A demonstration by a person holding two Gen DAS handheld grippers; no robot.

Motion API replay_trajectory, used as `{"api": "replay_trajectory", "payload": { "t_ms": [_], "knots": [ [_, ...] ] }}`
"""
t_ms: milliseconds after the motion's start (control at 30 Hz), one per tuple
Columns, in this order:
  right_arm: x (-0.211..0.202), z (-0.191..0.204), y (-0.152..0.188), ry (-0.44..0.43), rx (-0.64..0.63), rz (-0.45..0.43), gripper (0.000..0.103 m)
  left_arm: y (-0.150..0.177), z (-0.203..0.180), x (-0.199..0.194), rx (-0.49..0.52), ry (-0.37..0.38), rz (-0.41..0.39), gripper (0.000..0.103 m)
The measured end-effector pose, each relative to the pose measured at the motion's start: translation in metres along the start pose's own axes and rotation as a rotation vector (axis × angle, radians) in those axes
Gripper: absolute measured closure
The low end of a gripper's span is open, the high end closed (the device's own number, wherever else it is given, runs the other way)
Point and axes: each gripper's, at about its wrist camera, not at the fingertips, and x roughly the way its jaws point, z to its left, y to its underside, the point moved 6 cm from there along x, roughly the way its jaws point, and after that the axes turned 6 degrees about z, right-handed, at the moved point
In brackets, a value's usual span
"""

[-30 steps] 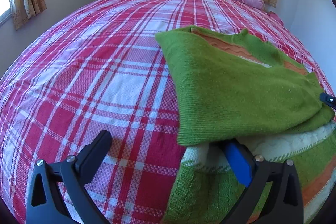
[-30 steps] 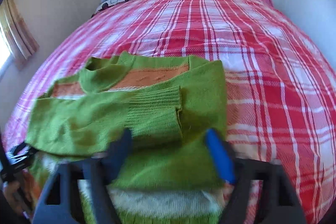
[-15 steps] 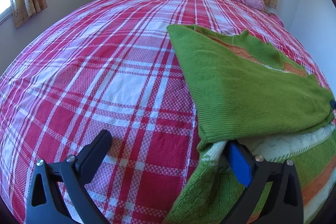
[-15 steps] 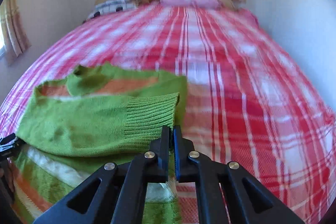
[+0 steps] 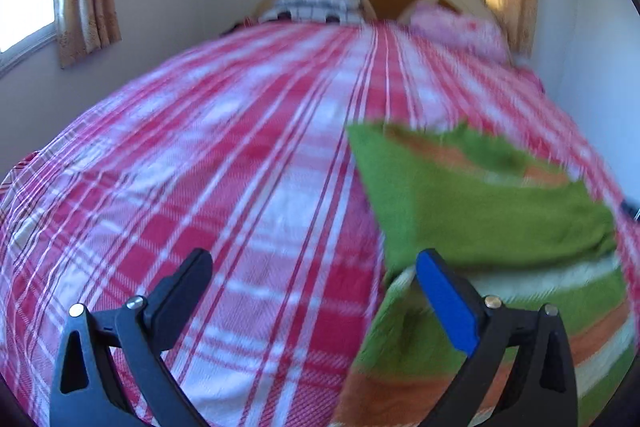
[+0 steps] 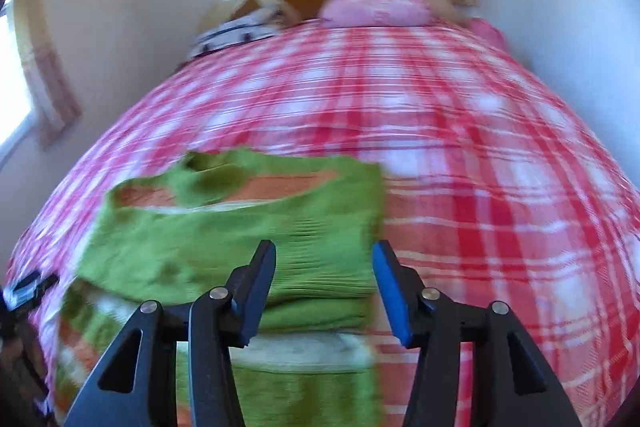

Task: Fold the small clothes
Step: 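Pinch the folded sleeve edge with the right tool and straighten it, then release the sleeve with the right tool and pull both tools back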

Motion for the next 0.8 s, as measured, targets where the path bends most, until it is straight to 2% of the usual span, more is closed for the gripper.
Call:
{"api": "replay_trajectory", "payload": {
  "t_ms": [67,133,167,200,233,267,333,467,567,633,800],
  "knots": [
    [0.011,0.021,0.002,-0.040,-0.054,0.022,0.051,-0.008,-0.011,0.009,0.014,0.016,0.024,0.000],
    [0.025,0.035,0.008,-0.050,-0.100,0.050,0.050,-0.008,-0.021,0.024,0.057,-0.029,0.040,0.000],
    [0.036,0.037,0.012,-0.037,-0.107,0.082,0.050,-0.005,-0.026,0.034,0.085,-0.052,0.069,0.000],
    [0.045,0.037,0.018,-0.012,-0.107,0.117,0.051,0.002,-0.031,0.052,0.127,-0.077,0.130,0.000],
    [0.058,0.033,0.027,0.045,-0.110,0.174,0.050,0.009,-0.034,0.059,0.150,-0.081,0.162,0.000],
    [0.064,0.031,0.033,0.070,-0.122,0.186,0.050,0.014,-0.035,0.064,0.156,-0.071,0.164,0.000],
    [0.059,0.033,0.036,0.082,-0.142,0.158,0.050,0.013,-0.029,0.061,0.123,-0.048,0.146,0.000],
    [0.054,0.030,0.037,0.095,-0.143,0.171,0.048,0.013,-0.026,0.067,0.103,-0.019,0.166,0.000],
    [0.057,0.024,0.038,0.072,-0.115,0.176,0.047,0.015,-0.025,0.068,0.086,0.002,0.173,0.000],
    [0.060,0.021,0.038,0.060,-0.100,0.169,0.046,0.017,-0.027,0.065,0.086,0.002,0.171,0.000],
    [0.056,0.026,0.040,0.104,-0.124,0.161,0.046,0.019,-0.031,0.061,0.100,-0.017,0.159,0.000]
  ]
}}
